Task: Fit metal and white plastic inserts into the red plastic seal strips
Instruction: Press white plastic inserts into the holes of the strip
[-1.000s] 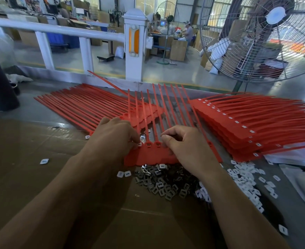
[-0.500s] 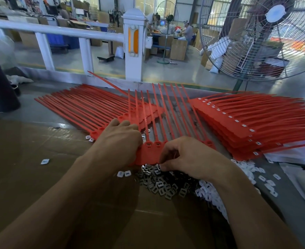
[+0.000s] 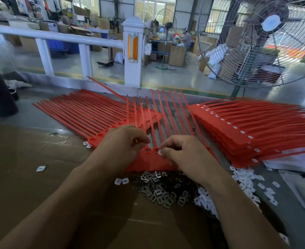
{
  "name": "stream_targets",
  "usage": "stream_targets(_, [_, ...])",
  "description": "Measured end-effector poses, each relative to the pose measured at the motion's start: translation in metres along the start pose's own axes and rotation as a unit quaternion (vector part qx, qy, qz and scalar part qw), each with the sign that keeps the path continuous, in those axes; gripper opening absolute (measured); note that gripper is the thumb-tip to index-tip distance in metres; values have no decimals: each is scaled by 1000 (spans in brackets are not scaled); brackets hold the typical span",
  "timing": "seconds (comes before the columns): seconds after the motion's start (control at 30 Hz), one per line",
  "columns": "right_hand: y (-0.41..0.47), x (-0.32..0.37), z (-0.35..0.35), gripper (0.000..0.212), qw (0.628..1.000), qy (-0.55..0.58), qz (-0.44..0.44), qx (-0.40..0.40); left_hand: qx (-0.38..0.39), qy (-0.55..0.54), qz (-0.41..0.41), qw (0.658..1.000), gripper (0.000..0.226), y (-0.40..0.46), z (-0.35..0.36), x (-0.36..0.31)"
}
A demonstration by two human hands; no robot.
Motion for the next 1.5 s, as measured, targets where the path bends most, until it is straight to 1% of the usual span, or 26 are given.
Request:
stream_targets(0.1, [2,-5,4,11,996,83,20,-19,-5,-71,32,997,21,-1,6,-8])
stream_targets(0.2, [2,-4,6,7,991,131,27,-29,-14,-97,66,993,17,-2,8,-15])
stream_targets(0.27, [2,-1,6,14,990,133,19,-34,-18,-98,74,992,17,-1,8,-15])
stream_targets(0.37, [2,5,6,28,994,103,-10,-40,-21,-85,81,993,19,-1,9,-14])
stream_targets(0.53, [1,8,6,36,994,96,-36,-49,-42,-104,91,989,14,0,8,-15])
stream_targets(0.7, [2,8,5,33,991,109,-39,-64,-62,-61,100,991,11,-1,5,-18])
stream_targets(0.87, [0,1,-5,23,982,103,-11,-157,-70,-19,48,996,12,0,6,-9])
stream_targets(0.97, [-1,-2,-9,21,979,80,-1,-189,-61,21,37,997,12,-1,7,-6])
stream_targets(1.07, [0,-3,-6,19,983,58,8,-176,-74,68,54,993,16,-1,5,-9])
stream_targets(1.17, [0,-3,-1,19,986,54,5,-160,-92,90,72,989,19,-1,1,-14])
stream_targets(1.23, [-1,-2,-1,18,987,48,4,-156,-89,105,74,988,20,-1,2,-17])
stream_targets(1.4, [0,-5,-1,18,988,38,14,-148,-68,128,67,987,19,-2,8,-15])
stream_targets(1.5, [2,-7,0,17,989,41,23,-142,-57,115,34,991,17,-1,11,-6])
Point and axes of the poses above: each hand's wrist, its own y-axis towards the middle knuckle, its own z-axis out of the palm, x = y × z, the point moved 5 cm from there along y, towards the middle knuckle, and after that the axes turned 1 degree about z, right-handed, at the moved point
